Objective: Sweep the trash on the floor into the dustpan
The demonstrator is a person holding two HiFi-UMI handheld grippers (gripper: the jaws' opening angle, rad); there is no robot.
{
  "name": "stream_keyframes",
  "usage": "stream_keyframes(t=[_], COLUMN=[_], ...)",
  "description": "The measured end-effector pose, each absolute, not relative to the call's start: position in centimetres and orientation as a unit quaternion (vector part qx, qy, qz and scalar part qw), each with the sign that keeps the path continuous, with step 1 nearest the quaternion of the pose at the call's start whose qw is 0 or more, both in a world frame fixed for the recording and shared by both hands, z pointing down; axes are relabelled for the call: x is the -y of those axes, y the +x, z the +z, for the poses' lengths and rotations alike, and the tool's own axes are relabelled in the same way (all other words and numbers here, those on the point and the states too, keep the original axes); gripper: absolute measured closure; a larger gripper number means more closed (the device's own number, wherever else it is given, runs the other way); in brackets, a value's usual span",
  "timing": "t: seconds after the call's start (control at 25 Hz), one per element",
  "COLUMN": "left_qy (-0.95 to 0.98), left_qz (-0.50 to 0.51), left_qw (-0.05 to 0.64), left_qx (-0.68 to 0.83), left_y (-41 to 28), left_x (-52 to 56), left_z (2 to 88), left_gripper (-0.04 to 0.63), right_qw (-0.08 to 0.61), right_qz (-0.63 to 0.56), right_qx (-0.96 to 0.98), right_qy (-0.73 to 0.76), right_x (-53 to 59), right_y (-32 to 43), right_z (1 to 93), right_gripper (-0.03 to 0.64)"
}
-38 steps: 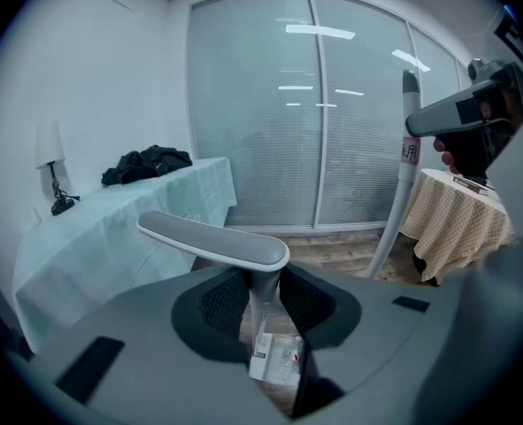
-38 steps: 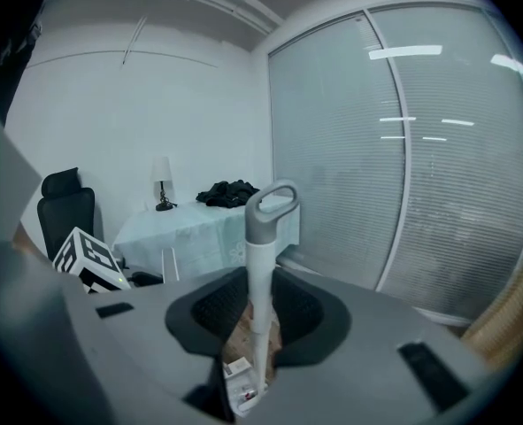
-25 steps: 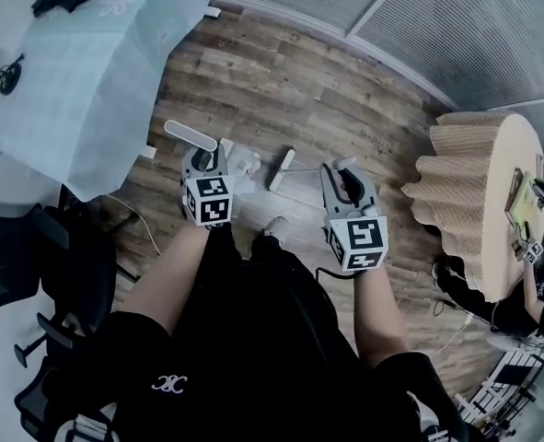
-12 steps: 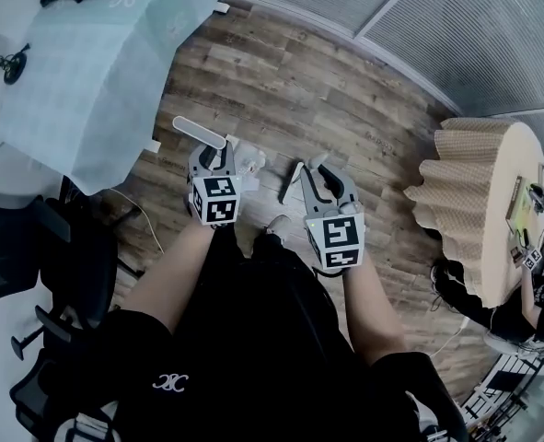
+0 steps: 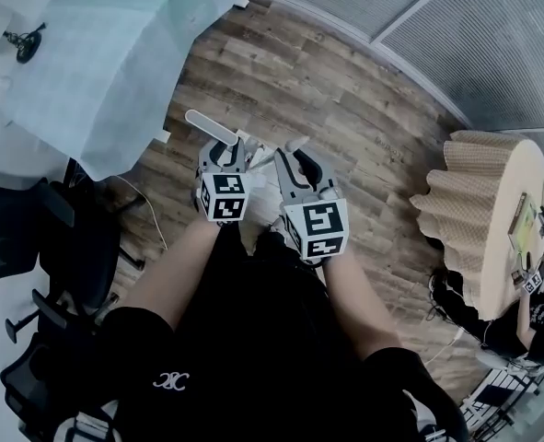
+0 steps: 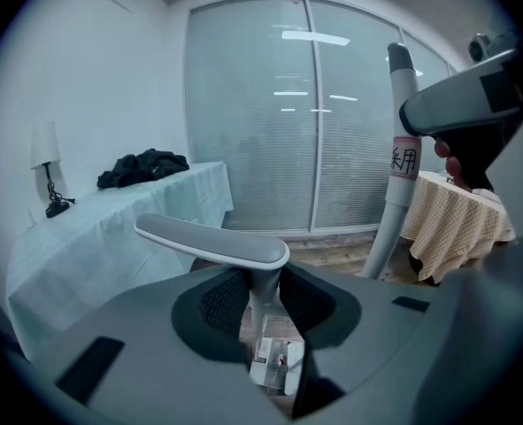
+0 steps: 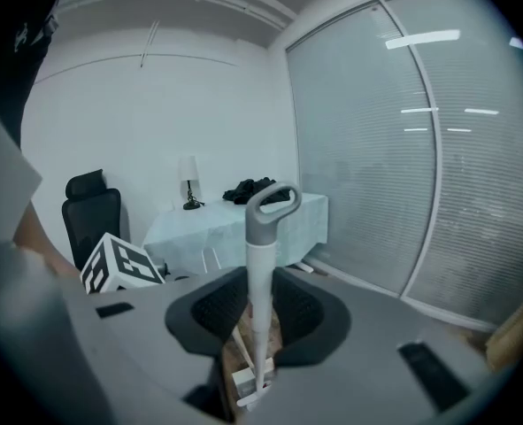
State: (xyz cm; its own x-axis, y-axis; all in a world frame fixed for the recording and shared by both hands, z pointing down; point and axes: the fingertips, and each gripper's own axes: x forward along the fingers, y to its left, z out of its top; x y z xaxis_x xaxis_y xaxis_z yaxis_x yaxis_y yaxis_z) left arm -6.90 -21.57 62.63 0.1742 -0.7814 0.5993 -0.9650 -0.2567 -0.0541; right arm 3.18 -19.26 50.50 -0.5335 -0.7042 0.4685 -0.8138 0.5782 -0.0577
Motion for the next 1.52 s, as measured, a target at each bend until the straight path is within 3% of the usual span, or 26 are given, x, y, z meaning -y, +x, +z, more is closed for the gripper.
stream_keyframes(t=[0.32, 0.72, 1.2, 1.52], left_qy=[0.75, 0.735, 0.749, 0.765], left_qz=[0.269, 0.245, 0.236, 0.211], left_qw=[0.176, 0.241, 0.216, 0.179], left_qx=[0.578, 0.585, 0.581, 0.582], left_y=[-6.9, -8.7, -5.1, -2.7], left_x=[21.5, 21.5, 22.0, 23.1], left_z=[62.8, 60.9, 55.8, 49.6], left_gripper=[0.488, 0.488, 0.488, 0.488], right_qw=[0.212, 0.198, 0.129, 0.124], right_qz=[0.128, 0.116, 0.11, 0.103], right_qx=[0.864, 0.841, 0.785, 0.75], right_qy=[0.439, 0.491, 0.596, 0.641], right_x=[18.3, 16.8, 15.5, 14.3], right_y=[4.1, 11.4, 21.7, 27.3], right_z=[49.6, 45.4, 36.1, 35.0], right_gripper=[0.518, 0.518, 0.518, 0.518])
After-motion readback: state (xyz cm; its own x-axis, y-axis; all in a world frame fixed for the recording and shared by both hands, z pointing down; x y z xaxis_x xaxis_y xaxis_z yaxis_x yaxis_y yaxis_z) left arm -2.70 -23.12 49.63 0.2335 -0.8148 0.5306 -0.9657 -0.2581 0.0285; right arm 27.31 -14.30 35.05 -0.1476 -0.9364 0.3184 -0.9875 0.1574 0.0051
